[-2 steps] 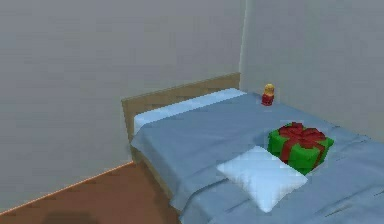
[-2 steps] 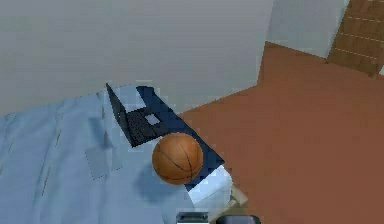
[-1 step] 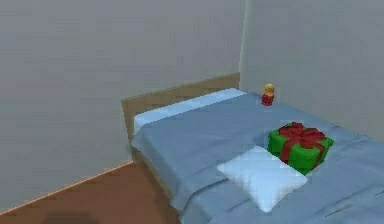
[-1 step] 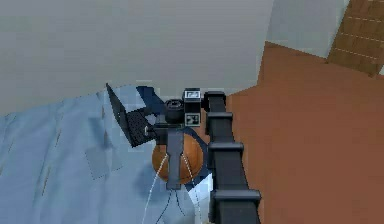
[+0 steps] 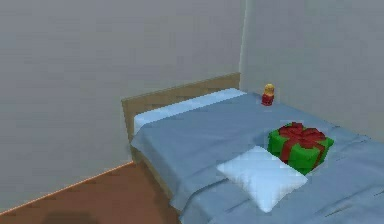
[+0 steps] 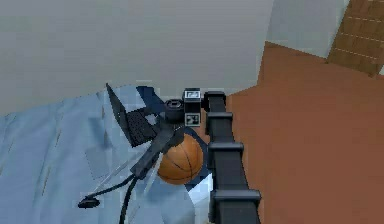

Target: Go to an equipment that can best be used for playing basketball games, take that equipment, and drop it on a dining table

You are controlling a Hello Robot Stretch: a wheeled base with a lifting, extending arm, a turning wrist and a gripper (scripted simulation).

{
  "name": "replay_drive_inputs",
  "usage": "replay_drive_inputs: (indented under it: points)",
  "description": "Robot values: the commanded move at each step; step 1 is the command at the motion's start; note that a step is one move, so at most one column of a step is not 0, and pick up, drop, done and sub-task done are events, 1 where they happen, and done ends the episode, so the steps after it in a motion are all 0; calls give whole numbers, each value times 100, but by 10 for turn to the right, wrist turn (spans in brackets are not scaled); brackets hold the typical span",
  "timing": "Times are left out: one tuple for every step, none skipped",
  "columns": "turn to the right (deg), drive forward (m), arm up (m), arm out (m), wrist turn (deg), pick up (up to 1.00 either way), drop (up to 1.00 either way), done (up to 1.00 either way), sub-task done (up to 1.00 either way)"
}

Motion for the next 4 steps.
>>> replay_drive_inputs:
  points:
    - [0, 0, 0, 0, 450, 0, 0, 0, 0]
    - [0, 0, 0, 0, 450, 0, 0, 0, 0]
    - [0, 0, 0, 0, 360, 0, 0, 0, 0]
    - [0, 0, -30, 0, 0, 0, 0, 0, 0]
